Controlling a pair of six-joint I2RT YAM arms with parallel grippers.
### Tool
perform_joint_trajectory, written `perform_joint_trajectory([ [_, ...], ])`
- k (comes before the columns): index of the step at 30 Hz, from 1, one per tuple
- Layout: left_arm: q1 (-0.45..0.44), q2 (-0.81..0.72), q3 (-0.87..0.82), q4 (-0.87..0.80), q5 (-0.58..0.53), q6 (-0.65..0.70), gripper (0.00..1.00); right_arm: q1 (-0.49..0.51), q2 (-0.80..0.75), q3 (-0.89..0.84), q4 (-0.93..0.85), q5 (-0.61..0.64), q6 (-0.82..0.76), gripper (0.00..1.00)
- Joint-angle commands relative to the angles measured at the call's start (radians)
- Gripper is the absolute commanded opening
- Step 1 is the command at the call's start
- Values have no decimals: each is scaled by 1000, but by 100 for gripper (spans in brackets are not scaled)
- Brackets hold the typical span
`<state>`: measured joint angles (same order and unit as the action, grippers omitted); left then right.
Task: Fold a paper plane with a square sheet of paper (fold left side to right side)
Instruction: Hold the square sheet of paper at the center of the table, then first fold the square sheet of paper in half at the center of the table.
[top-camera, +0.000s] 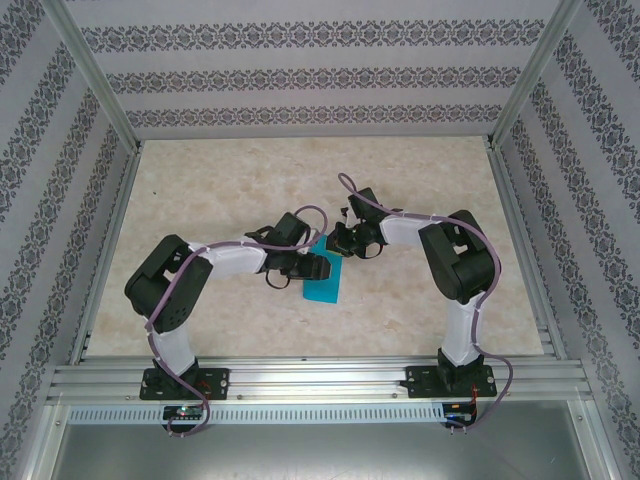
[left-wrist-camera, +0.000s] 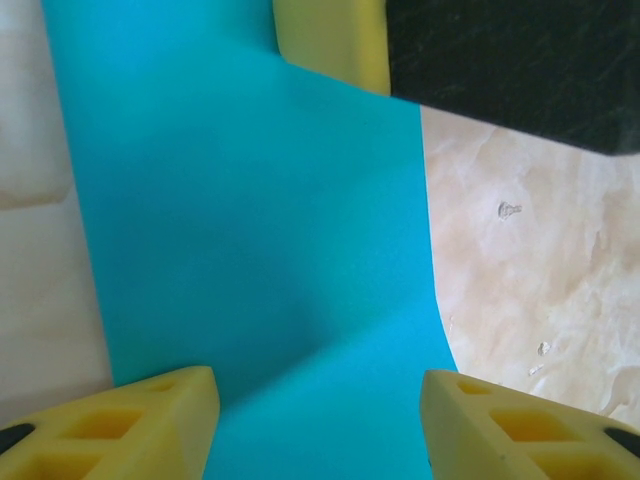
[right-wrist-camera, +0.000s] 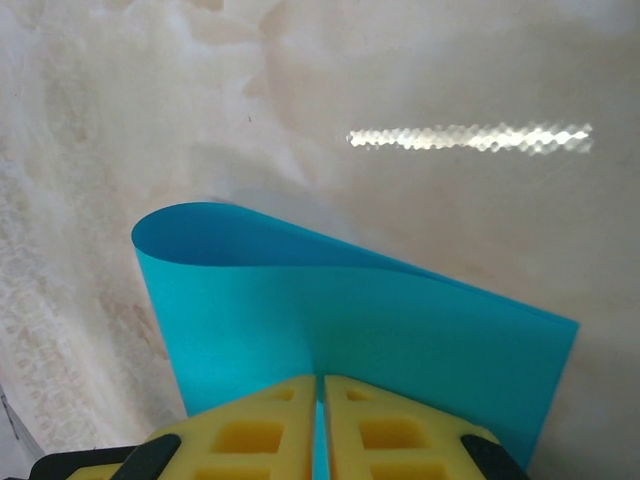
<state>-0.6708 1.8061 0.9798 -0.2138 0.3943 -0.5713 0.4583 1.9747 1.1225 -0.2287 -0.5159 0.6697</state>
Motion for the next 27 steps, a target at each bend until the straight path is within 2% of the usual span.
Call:
perform_joint_trajectory([
  [1, -24, -6, -64, -18, 32, 27, 58, 12, 35, 15, -32, 53, -28, 12],
  [16, -82, -145, -233, 88, 63, -4, 58, 11, 42, 14, -52, 70, -33, 12],
  [27, -154, -159, -238, 41, 26, -7, 58, 11, 42, 12, -55, 68, -36, 11],
])
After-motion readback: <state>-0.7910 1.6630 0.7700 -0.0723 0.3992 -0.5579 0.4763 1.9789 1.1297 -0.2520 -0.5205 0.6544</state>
